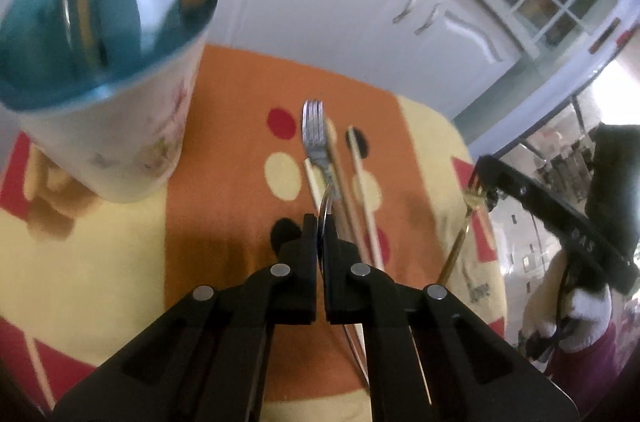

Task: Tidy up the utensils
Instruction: 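Lift the spoon and fork and drop them into the floral holder with both tools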

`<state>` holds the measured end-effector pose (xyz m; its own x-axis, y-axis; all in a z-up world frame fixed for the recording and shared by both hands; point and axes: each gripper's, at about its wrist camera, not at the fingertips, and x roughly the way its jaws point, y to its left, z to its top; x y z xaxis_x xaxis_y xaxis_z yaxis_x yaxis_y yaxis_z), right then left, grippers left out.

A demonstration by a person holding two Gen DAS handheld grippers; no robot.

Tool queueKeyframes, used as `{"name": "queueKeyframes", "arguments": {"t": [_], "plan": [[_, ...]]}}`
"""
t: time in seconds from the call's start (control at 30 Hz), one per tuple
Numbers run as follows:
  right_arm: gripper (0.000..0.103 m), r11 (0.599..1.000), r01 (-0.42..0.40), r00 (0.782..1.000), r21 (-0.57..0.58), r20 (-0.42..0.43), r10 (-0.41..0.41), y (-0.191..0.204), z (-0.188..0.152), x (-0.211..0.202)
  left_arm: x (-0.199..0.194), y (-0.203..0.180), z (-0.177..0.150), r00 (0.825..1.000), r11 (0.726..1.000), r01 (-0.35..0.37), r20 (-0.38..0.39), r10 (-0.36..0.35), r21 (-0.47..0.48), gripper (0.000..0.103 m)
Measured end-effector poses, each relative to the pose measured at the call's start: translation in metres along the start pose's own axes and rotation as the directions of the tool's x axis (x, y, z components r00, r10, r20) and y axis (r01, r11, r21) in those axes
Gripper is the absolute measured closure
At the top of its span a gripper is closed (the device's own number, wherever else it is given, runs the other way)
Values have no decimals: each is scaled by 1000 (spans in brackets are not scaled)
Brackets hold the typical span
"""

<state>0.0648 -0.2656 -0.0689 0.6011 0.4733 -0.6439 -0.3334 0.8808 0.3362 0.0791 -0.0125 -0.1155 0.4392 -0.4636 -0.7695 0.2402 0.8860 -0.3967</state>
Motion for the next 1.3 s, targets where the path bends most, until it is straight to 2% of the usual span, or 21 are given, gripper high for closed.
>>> {"name": "queueKeyframes", "arguments": {"t": [0.3,0.43,0.53,0.67,0.83,0.87,1.0,1.03,1.1,1.3], "plan": [[102,997,5,996,-75,91,2,39,26,-24,-62,0,4,994,1000,9,106,-9,0,102],[102,995,-8,992,-99,127,21,59,41,-30,-98,7,12,985,1000,-10,173,11,-7,102],[102,992,-18,987,-126,154,38,79,55,-33,-125,15,25,971,999,-34,235,39,-26,102],[102,987,-27,981,-161,183,57,106,74,-31,-159,27,47,940,995,-88,327,99,-48,102],[102,977,-28,973,-211,219,75,143,103,-24,-188,45,81,884,981,-179,426,195,-78,102],[102,976,-26,971,-218,226,76,149,109,-22,-189,48,86,874,977,-198,436,214,-83,102],[102,965,13,965,-263,255,57,170,127,-9,-191,61,105,817,950,-293,487,309,-112,102],[102,961,23,964,-274,260,51,174,130,-5,-190,65,108,808,945,-303,492,323,-123,102],[102,957,40,963,-288,268,40,180,138,6,-187,74,114,794,936,-322,497,350,-144,102],[102,937,92,965,-336,264,0,191,149,41,-167,85,125,776,914,-371,486,402,-164,102]]}}
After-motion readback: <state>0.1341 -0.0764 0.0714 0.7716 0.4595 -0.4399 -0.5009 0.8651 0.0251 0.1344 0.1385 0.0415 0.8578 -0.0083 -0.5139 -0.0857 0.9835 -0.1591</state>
